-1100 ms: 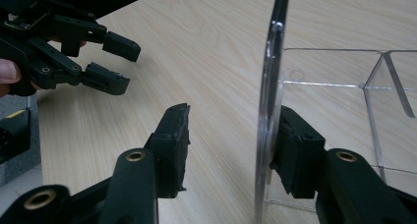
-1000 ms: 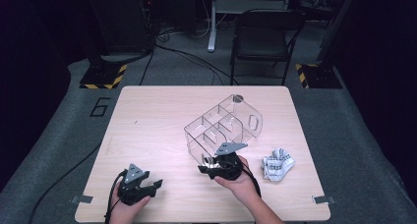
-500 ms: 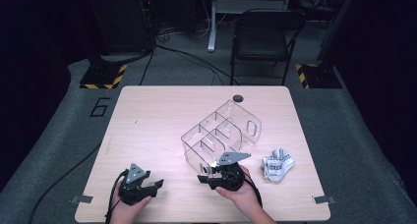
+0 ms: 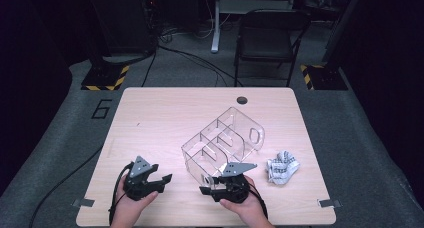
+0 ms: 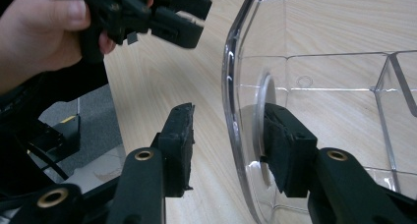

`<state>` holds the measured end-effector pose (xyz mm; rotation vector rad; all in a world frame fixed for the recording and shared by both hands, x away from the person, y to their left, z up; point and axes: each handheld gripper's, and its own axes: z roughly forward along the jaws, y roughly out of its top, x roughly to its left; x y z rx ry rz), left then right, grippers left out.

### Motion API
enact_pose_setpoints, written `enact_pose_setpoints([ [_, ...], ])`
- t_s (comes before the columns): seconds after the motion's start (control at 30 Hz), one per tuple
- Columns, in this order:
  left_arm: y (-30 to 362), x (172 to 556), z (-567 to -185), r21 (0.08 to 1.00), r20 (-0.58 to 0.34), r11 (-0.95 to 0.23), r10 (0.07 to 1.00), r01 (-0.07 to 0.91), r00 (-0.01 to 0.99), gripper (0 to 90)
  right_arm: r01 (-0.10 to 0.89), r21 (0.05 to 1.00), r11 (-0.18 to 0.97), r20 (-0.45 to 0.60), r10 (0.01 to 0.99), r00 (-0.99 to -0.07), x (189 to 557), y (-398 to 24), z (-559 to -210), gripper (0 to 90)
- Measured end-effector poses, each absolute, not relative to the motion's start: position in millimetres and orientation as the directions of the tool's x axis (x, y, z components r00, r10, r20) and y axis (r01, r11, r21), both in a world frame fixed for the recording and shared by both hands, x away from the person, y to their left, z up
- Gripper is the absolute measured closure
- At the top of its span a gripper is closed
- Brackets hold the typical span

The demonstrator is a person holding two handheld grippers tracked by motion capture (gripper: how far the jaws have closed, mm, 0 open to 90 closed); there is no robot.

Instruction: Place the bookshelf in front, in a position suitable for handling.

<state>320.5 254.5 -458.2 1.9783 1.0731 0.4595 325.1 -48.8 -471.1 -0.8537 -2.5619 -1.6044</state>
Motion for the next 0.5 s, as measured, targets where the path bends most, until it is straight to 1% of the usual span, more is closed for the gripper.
enact_pose_setpoints([
  [0.07, 253.2, 322.0, -454.3, 0.799, -0.052, -0.313, 0.815, 0.513, 0.577, 33.8, 0.445, 0.834, 0.325, 0.282, 0.442, -0.852, 323.3, -48.2, -472.1, 54.6],
  [0.1, 250.2, 324.7, -448.1, 0.798, -0.038, -0.324, 0.815, 0.508, 0.578, 32.3, 0.451, 0.831, 0.325, 0.288, 0.443, -0.849, 322.3, -47.9, -472.4, 54.5],
  [0.2, 247.5, 328.1, -445.6, 0.783, -0.038, -0.335, 0.815, 0.524, 0.578, 27.3, 0.447, 0.831, 0.332, 0.284, 0.440, -0.852, 321.6, -47.8, -472.9, 54.5],
  [0.23, 245.0, 330.3, -446.2, 0.787, -0.072, -0.311, 0.811, 0.533, 0.580, 26.1, 0.450, 0.829, 0.334, 0.284, 0.442, -0.851, 321.3, -47.9, -473.2, 54.5],
  [0.27, 245.0, 330.3, -446.2, 0.787, -0.072, -0.311, 0.811, 0.533, 0.580, 24.8, 0.450, 0.829, 0.334, 0.284, 0.442, -0.851, 321.3, -47.9, -473.2, 54.5],
  [0.3, 243.0, 331.9, -445.8, 0.777, -0.096, -0.296, 0.816, 0.556, 0.569, 21.7, 0.455, 0.827, 0.331, 0.290, 0.443, -0.848, 321.4, -48.0, -473.5, 54.5],
  [0.33, 242.5, 332.3, -445.7, 0.779, -0.103, -0.290, 0.816, 0.556, 0.569, 20.2, 0.455, 0.827, 0.331, 0.290, 0.443, -0.849, 321.5, -48.1, -473.7, 54.5],
  [0.4, 242.7, 332.3, -444.7, 0.781, -0.120, -0.279, 0.810, 0.559, 0.573, 19.3, 0.454, 0.828, 0.329, 0.290, 0.443, -0.848, 321.5, -48.1, -474.1, 54.5],
  [0.43, 242.6, 332.5, -442.7, 0.788, -0.143, -0.258, 0.806, 0.559, 0.574, 16.6, 0.447, 0.831, 0.332, 0.283, 0.439, -0.853, 322.2, -48.3, -475.1, 54.5],
  [0.5, 243.2, 332.9, -438.8, 0.789, -0.160, -0.246, 0.803, 0.563, 0.574, 15.9, 0.460, 0.825, 0.327, 0.295, 0.445, -0.845, 321.3, -48.2, -475.3, 54.4],
])
